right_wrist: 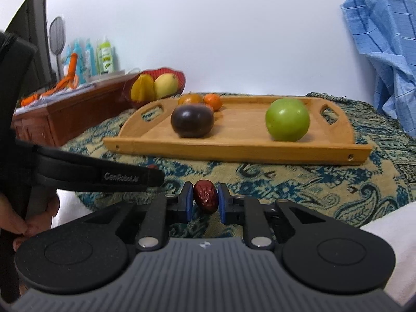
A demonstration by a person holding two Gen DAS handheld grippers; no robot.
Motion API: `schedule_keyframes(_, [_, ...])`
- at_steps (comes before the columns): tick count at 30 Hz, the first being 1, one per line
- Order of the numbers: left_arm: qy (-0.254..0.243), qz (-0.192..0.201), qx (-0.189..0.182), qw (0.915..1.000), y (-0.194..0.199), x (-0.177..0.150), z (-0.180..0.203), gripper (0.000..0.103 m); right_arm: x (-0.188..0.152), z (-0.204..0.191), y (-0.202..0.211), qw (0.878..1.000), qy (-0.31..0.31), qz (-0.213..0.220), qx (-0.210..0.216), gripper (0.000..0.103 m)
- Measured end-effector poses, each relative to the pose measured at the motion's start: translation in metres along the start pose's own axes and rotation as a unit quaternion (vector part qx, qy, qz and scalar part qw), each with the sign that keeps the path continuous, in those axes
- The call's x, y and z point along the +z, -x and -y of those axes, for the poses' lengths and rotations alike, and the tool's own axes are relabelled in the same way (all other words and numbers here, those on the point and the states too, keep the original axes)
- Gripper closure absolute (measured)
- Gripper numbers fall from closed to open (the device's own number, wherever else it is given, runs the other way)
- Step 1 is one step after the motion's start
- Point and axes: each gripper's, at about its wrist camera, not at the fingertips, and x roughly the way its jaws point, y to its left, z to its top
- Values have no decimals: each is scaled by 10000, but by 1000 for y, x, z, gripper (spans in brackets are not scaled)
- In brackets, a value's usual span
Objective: Organize fruits
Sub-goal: 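Grasp a red date with the left tool while the right tool grasps another red date, then carry both red dates onto the bamboo tray with both tools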
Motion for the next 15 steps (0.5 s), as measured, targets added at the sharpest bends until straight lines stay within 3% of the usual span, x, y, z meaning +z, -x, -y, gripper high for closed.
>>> schedule_keyframes(6, [-161, 335, 85, 9993, 13, 18, 2, 84, 17, 11, 1, 9996, -219, 156, -21, 79])
schedule_keyframes(15, [-69, 361, 234, 9990, 5, 52, -7, 84, 55, 34, -4, 9978, -487, 415, -190, 79])
